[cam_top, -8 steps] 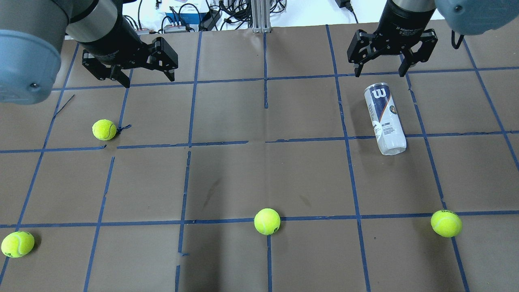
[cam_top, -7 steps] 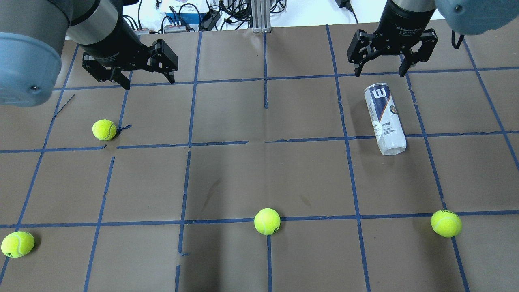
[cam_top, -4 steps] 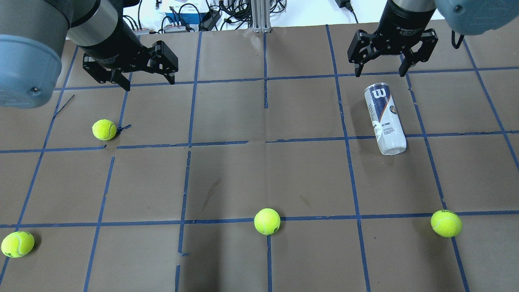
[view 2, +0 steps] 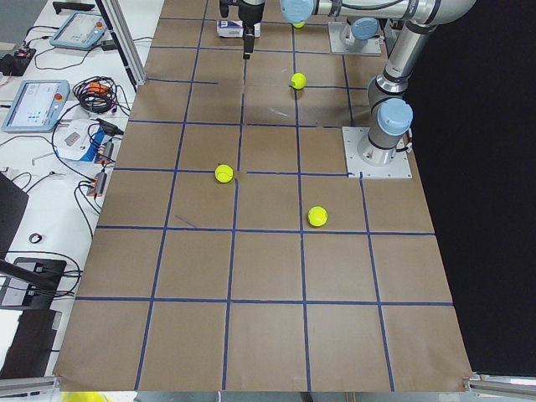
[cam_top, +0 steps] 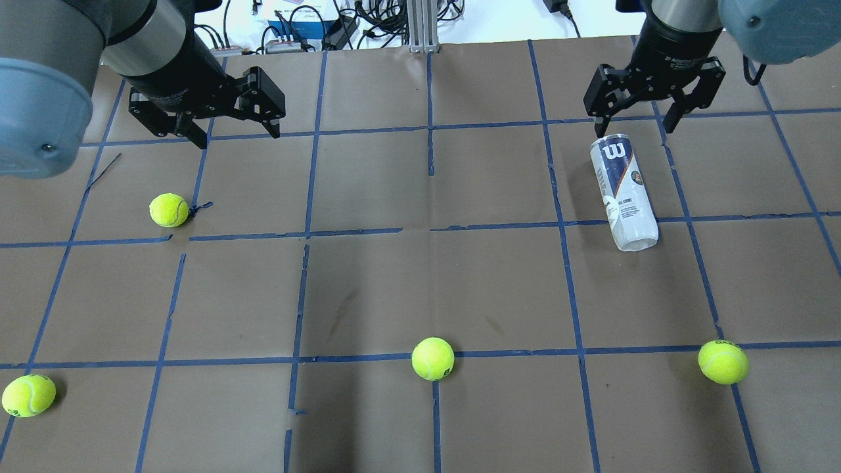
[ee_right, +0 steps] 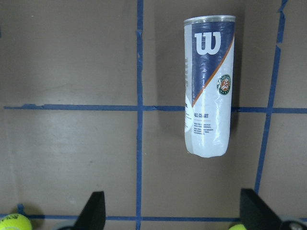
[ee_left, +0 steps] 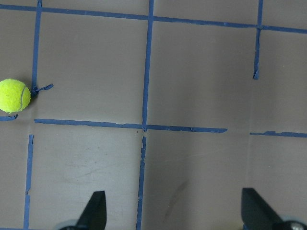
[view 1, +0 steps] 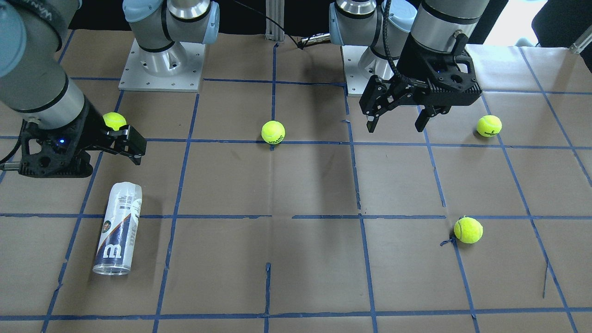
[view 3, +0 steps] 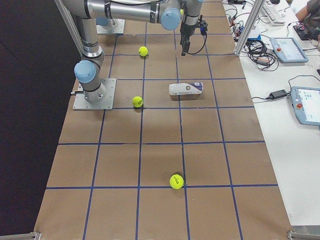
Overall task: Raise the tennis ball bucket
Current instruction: 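Lower the right gripper around the upright Wilson tennis ball can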
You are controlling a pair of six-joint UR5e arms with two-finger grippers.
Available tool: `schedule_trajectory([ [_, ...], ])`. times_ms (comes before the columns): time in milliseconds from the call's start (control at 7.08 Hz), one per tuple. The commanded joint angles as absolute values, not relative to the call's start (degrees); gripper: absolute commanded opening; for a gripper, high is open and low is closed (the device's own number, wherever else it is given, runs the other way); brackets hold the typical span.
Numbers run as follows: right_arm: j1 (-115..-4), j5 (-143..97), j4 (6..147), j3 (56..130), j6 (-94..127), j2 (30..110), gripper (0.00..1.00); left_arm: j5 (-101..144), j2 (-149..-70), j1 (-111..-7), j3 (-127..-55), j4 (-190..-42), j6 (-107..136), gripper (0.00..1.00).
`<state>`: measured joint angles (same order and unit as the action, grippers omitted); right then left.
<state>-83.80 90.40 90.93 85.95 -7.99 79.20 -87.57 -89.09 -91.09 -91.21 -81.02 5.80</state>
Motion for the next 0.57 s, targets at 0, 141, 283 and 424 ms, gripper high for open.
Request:
schedule_trajectory([
  [0, -80.24, 90.53, 101.27, 94.35, -13.94, 76.31, 1.0, -87.63, -89.12, -90.97, -91.14, -81.04, 5.8, 1.0],
  [141, -80.07, 90.53, 105.95, 96.92, -15.8, 74.64, 1.0, -87.89, -88.95, -91.05, -91.14, -81.21, 5.8, 1.0],
  [283, -79.63, 90.7, 109.65, 97.99, -18.08, 72.53, 1.0, -87.72, -88.95, -91.14, -91.14, -81.21, 5.8, 1.0],
  [424, -79.54, 92.62, 112.21, 98.08, -18.89, 70.16, 1.0, -87.71, -88.95, -91.14, -91.23, -81.21, 5.89, 1.0],
])
